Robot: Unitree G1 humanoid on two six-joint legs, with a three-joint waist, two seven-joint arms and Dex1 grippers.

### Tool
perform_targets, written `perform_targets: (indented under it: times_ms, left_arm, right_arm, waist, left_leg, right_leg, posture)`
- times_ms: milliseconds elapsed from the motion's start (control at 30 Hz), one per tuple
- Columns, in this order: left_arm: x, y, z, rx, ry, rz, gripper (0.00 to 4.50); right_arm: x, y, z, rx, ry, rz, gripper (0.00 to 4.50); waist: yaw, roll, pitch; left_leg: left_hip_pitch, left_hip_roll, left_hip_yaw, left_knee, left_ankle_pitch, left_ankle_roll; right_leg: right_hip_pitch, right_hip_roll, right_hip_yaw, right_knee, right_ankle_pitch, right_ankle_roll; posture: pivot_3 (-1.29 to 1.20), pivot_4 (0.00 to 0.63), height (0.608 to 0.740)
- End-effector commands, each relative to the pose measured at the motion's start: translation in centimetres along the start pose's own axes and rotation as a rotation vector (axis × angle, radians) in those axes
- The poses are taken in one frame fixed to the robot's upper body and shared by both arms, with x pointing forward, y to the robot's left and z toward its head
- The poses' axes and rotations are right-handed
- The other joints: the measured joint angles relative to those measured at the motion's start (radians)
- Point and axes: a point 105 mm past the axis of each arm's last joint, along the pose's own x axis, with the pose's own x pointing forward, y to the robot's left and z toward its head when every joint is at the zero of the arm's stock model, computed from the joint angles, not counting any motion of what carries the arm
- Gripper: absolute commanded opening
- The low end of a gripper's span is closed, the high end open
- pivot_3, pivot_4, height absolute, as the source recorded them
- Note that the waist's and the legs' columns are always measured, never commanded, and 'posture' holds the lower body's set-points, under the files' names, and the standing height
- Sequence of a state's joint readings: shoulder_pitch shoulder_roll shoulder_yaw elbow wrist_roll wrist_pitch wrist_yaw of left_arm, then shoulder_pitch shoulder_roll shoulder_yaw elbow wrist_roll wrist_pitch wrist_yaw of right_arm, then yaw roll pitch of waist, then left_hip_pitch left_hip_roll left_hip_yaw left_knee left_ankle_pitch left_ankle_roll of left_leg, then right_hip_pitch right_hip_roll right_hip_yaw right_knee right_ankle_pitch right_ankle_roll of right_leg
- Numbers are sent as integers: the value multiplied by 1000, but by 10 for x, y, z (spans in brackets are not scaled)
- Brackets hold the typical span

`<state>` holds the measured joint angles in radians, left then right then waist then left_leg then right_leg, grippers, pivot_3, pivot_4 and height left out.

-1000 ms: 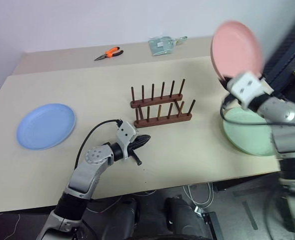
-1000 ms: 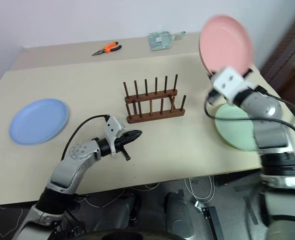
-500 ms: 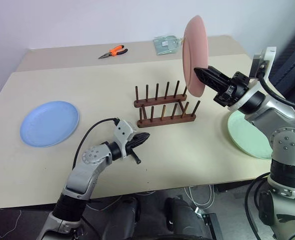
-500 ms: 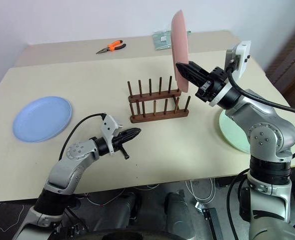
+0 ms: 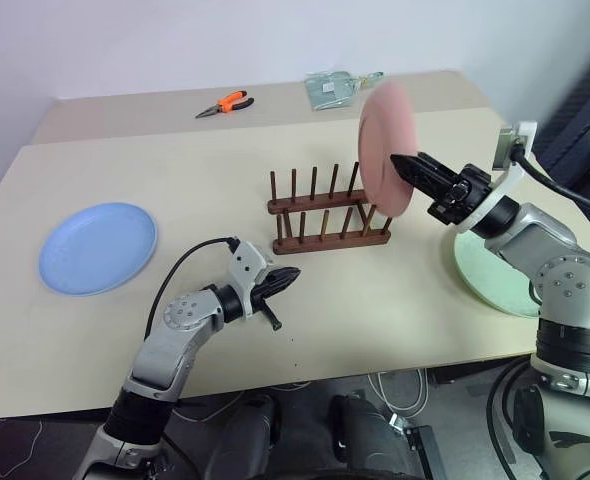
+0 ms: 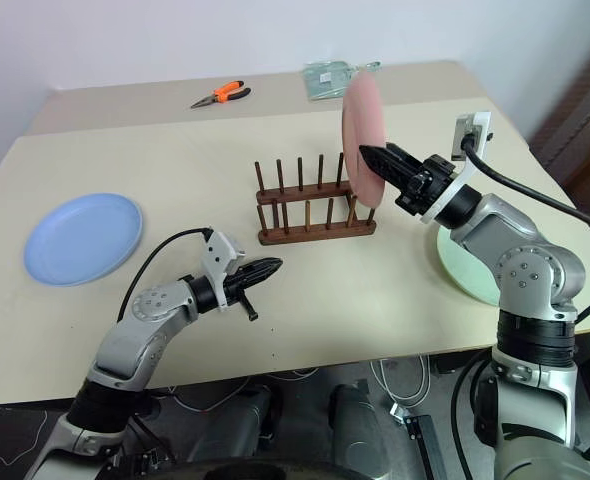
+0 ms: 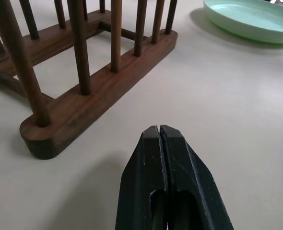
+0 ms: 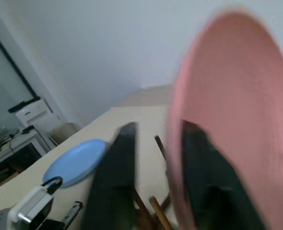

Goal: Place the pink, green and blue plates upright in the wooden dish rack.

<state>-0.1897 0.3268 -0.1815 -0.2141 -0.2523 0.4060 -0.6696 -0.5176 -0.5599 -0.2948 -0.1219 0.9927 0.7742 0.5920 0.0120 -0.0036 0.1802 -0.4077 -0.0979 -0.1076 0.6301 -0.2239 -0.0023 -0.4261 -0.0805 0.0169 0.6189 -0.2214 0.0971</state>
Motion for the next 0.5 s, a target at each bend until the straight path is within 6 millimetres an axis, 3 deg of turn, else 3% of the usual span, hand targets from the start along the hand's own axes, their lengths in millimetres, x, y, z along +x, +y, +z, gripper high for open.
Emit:
perform_targets:
  times_ms: [33,67,200,333,400,500]
  left_arm:
    - [-1,-3,10,28,-32,-12,0]
    - [-1,-3,10,28,-31,-12,0]
    - [-2,-3,9,29,-28,-14,0]
    - [-1,-4,8,24,-25,-25,0]
    - [0,-6,6,21,-20,-42,0]
    - [4,-9,5,23,-14,-68,0]
  right_arm:
    - [-2,-1,19,-122,-55,-42,2993]
    - [-4,-4,24,-168,-58,-69,3465]
    - [-21,-11,38,-330,-35,-135,3465]
    - [-53,-16,45,-440,37,-191,3465]
    - [-71,-26,37,-480,130,-251,3465]
    - [-96,-49,-6,-606,414,-360,3465]
  waist:
    - [0,0,0]
    - [0,0,0]
    - [4,0,0]
    - [3,0,0]
    - [2,0,0]
    - [2,1,0]
  left_leg:
    - [0,0,0,0,0,0]
    - [0,0,0,0,0,0]
    - [0,0,0,0,0,0]
    - [-1,0,0,0,0,0]
    - [-1,0,0,0,0,1]
    - [-1,0,1,1,0,1]
  right_leg:
    - [0,0,0,0,0,0]
    - [0,0,0,0,0,0]
    - [0,0,0,0,0,0]
    - [0,0,-1,-2,0,0]
    - [0,0,0,-2,0,0]
    - [1,0,0,-2,-1,-1]
  posture:
    - [0,150,740]
    - [0,150,740]
    - [0,150,740]
    - [0,150,740]
    - [0,150,740]
    - [0,150,740]
